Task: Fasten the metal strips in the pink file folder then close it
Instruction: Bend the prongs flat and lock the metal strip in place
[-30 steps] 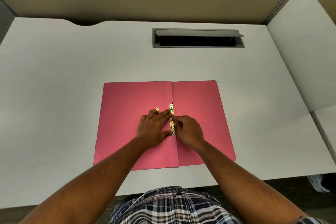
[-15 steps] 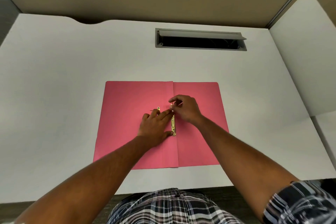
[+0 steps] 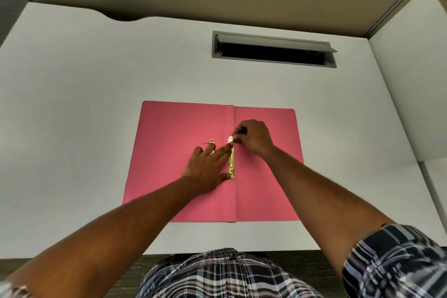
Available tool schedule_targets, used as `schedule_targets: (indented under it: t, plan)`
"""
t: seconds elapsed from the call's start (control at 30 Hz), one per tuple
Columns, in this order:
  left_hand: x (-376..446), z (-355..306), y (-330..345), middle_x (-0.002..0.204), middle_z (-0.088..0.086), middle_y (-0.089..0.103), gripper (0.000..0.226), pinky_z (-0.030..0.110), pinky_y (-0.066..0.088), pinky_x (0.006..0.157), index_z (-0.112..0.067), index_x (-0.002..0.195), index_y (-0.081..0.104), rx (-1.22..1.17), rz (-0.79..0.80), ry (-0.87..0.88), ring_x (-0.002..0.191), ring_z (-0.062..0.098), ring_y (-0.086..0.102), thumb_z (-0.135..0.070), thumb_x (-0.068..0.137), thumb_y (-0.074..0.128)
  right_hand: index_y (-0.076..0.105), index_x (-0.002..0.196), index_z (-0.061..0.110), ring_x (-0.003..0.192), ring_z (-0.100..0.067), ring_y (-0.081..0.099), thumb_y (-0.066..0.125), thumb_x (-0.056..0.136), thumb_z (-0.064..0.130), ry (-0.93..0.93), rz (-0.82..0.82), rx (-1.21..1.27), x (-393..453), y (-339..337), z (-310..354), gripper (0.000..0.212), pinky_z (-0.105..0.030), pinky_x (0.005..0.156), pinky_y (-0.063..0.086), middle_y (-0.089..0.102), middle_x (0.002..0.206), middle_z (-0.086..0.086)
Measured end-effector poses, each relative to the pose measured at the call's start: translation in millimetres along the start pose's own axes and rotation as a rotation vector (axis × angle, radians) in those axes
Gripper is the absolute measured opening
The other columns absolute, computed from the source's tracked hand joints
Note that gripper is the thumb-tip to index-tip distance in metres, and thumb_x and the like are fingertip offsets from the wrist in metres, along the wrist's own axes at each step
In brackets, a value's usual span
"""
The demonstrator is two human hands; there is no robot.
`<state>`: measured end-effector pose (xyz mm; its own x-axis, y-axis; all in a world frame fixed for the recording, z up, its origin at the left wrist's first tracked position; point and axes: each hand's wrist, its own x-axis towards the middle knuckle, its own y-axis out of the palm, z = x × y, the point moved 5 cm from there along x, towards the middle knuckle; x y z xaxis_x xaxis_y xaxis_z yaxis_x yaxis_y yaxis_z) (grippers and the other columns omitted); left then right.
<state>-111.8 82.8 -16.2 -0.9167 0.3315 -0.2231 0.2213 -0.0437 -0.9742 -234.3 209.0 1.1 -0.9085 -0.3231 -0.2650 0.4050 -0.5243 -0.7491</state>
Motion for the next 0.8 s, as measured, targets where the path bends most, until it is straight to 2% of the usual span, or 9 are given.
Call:
schedule_targets:
  t: [0.1,0.27,0.37,0.57,0.8]
  plan:
    - [0.1,-2.0,0.0,0.166,-0.005,0.009,0.078,0.046,0.039,0.093,-0.019,0.155,0.018,0.016,0.015,0.006,0.139,0.033,0.028,-0.065,0.094,0.033,0.08,0.087,0.018,0.081,-0.01,0.071,0.082,0.081,0.013,-0.083,0.051,-0.056,4.0,-1.6,5.8,0.007,-0.028,0.076,0.053,0.079,0.087,0.004]
    - [-1.4,-3.7,1.0,0.166,-0.003,0.008,0.078,0.047,0.039,0.096,-0.017,0.155,0.018,0.01,0.011,0.0,0.141,0.035,0.026,-0.064,0.095,0.035,0.079,0.092,0.017,0.083,-0.015,0.07,0.075,0.085,0.01,-0.227,0.186,-0.278,13.7,-2.9,15.2,0.01,-0.032,0.075,0.054,0.078,0.089,0.001]
    - [-0.3,-2.7,2.7,0.166,-0.004,0.009,0.078,0.048,0.038,0.096,-0.019,0.155,0.017,0.001,0.012,-0.005,0.142,0.035,0.025,-0.065,0.094,0.034,0.078,0.094,0.016,0.084,-0.019,0.068,0.072,0.087,0.011,-0.296,0.213,-0.397,18.2,0.2,20.6,0.011,-0.033,0.072,0.052,0.077,0.092,-0.001]
    - [0.9,1.1,6.4,0.165,-0.004,0.013,0.08,0.049,0.041,0.096,-0.019,0.155,0.019,-0.01,-0.006,0.011,0.139,0.034,0.03,-0.067,0.093,0.035,0.08,0.093,0.02,0.083,-0.015,0.068,0.079,0.083,0.018,-0.326,0.254,-0.417,25.7,-1.6,24.9,0.01,-0.035,0.075,0.056,0.078,0.09,0.003]
    - [0.2,-0.2,3.1,0.166,-0.004,0.009,0.079,0.048,0.039,0.097,-0.019,0.155,0.016,-0.005,0.005,0.016,0.141,0.035,0.027,-0.066,0.094,0.033,0.082,0.088,0.021,0.078,-0.008,0.065,0.084,0.078,0.019,-0.283,0.274,-0.363,33.5,-0.8,28.8,0.01,-0.025,0.069,0.046,0.078,0.086,0.006]
